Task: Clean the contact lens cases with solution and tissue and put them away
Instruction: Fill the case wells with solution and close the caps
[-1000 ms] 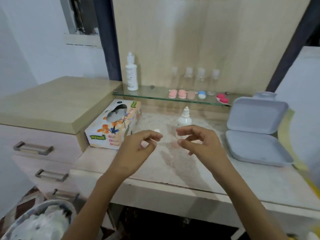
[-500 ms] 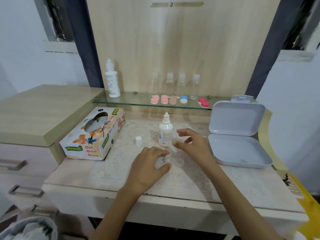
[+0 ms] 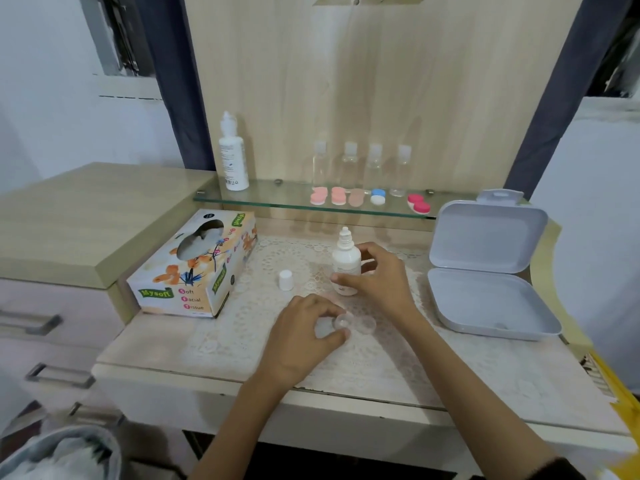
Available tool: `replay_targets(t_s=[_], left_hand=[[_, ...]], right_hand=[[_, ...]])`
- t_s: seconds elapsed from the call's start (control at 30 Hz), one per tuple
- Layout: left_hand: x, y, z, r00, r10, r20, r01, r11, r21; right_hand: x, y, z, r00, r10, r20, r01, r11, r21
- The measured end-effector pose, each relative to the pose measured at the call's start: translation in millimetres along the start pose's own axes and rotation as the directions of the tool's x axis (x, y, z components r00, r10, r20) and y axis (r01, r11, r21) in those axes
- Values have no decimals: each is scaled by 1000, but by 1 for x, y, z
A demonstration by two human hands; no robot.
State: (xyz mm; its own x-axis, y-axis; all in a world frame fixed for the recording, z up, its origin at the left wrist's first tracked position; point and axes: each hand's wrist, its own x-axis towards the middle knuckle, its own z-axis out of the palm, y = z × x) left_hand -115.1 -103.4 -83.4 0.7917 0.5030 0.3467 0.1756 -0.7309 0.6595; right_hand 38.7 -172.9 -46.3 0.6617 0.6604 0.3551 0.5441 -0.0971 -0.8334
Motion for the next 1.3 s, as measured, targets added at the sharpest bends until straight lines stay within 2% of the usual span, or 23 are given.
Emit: replay_targets(t_s=[0.1,0.2,0.37,0.57,0.77,0.87,1.03,1.3], left_hand=[[0,-1,0,1000,0,-12,0,1000,-14],[-1,-2,1,1000,-2,-18,2,1000,-25],[-1,-1,1,1000,-5,-25,4,999,-48],[0,0,0,1000,-17,-19,16,999,-44],[0,1,0,1000,-21,-16,20,999,-34],[0,2,-1,1000,-21,-21,20,1000,-22],[0,2,-1,1000,-19,-18,19,1000,-15],[-2,3,-1,1000,-16,-25,15,1000,-21]], right_hand=[[-1,4,-14,997,-78,1,78,988,-131],[0,5,-29,977,-198,77,212,927,-308],[2,12,-44,883,-405,238,470,769,-433],[9,20,-46,752,-544,372,653,532,-540],[10,20,-45,633,-643,431,712,264,-651],[11,16,-46,592,-685,425,709,191,-679],[10,8,-50,540,-707,457,739,137,-660],[8,2,-49,512,-729,455,749,121,-651]])
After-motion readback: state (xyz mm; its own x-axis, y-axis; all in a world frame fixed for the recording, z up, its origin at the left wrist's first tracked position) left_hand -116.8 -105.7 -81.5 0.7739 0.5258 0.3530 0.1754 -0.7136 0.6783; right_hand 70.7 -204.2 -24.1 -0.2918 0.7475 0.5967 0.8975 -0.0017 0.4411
